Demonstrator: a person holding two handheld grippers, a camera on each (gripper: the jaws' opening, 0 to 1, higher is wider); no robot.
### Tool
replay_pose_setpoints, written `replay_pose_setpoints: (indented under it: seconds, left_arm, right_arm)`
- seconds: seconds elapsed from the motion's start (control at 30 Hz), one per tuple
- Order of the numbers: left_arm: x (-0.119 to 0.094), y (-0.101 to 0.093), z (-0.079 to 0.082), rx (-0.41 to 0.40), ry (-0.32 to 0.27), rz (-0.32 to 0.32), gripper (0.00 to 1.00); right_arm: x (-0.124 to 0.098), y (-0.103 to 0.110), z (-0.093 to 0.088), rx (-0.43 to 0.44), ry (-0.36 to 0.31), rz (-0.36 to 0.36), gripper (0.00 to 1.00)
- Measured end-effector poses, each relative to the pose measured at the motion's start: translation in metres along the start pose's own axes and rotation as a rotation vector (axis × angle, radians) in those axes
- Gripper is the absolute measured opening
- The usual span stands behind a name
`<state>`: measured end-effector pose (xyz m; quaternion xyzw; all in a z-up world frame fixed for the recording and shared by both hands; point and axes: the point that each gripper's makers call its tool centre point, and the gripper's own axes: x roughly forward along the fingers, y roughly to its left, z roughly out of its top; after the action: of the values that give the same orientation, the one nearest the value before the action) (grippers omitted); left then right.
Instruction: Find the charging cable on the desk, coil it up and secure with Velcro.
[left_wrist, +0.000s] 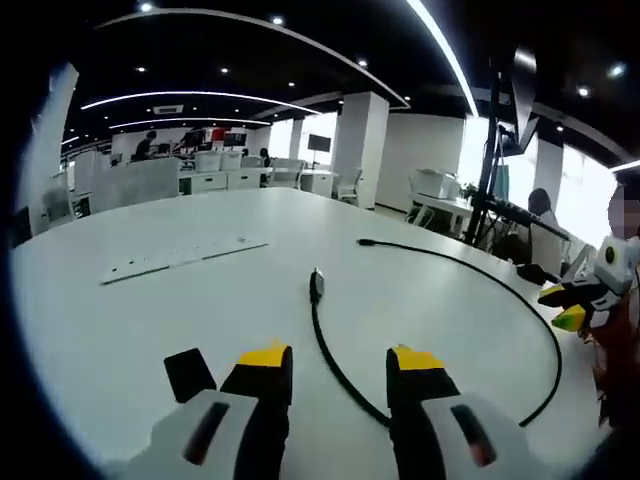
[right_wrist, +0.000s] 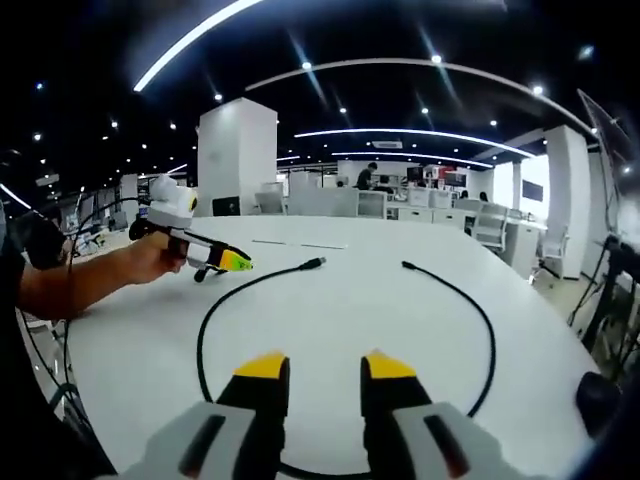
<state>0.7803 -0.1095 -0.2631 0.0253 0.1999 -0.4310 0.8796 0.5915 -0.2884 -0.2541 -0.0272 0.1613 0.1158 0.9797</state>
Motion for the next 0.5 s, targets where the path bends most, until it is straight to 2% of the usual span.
replay_pose_setpoints:
  seconds: [0.17,0.37,0.5]
  left_arm:
    - [0.008,0.002,0.002,0.013,0.004,0.003,0.37]
    - [0.019,0.003,0.001,0.015,0.014,0.002,0.36]
    - [0.026,0.005,0.0,0.027,0.02,0.002,0.34]
  right_arm:
    - [0.003,-0.008,0.005,-0.006,-0.002,-0.006,0.3]
    - [0.016,-0.04,0.016,0.039,-0.018,-0.004,0.28]
    - [0.028,-0.06,0.017,0.033,0.005,-0.018,0.27]
